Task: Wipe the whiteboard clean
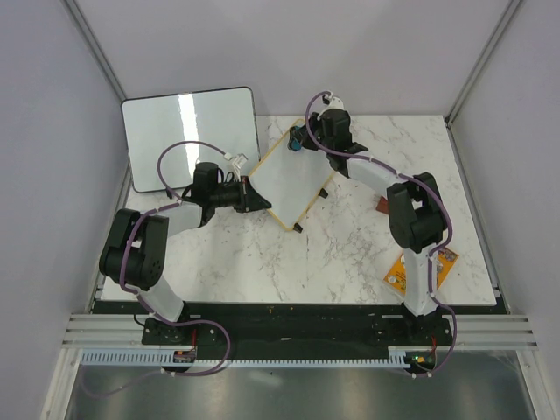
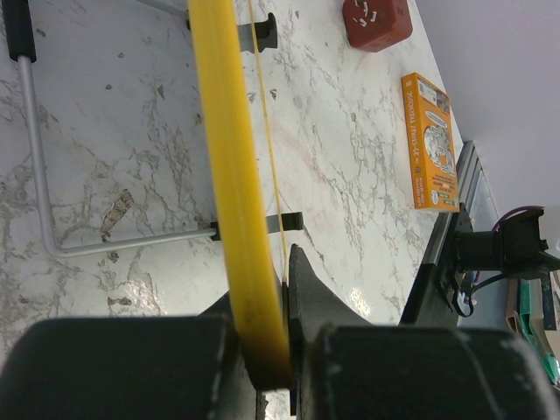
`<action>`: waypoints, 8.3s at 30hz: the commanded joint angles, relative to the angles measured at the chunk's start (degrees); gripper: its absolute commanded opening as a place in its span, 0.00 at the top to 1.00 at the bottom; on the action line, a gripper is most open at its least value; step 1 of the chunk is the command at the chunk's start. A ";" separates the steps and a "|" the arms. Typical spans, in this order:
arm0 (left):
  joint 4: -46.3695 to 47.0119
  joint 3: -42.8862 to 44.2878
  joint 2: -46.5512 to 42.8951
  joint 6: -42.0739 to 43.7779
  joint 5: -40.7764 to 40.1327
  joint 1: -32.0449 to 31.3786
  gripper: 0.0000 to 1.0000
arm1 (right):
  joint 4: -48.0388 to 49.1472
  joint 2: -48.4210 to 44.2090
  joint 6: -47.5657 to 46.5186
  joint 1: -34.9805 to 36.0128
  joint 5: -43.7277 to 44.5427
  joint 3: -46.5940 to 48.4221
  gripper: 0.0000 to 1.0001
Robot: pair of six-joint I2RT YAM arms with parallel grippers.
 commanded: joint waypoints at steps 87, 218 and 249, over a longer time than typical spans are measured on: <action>-6.88 -0.23 1.24 15.14 2.51 -4.86 0.98 | -18.39 5.73 -9.57 1.30 -5.20 -12.15 1.00; -41.86 6.63 -42.88 8.37 -44.25 -6.70 0.01 | -3.89 -13.71 -3.86 17.12 0.96 -41.08 1.00; -45.46 8.47 -43.40 8.46 -42.14 -6.70 0.01 | -7.05 -6.22 -0.07 27.06 2.09 -25.95 1.00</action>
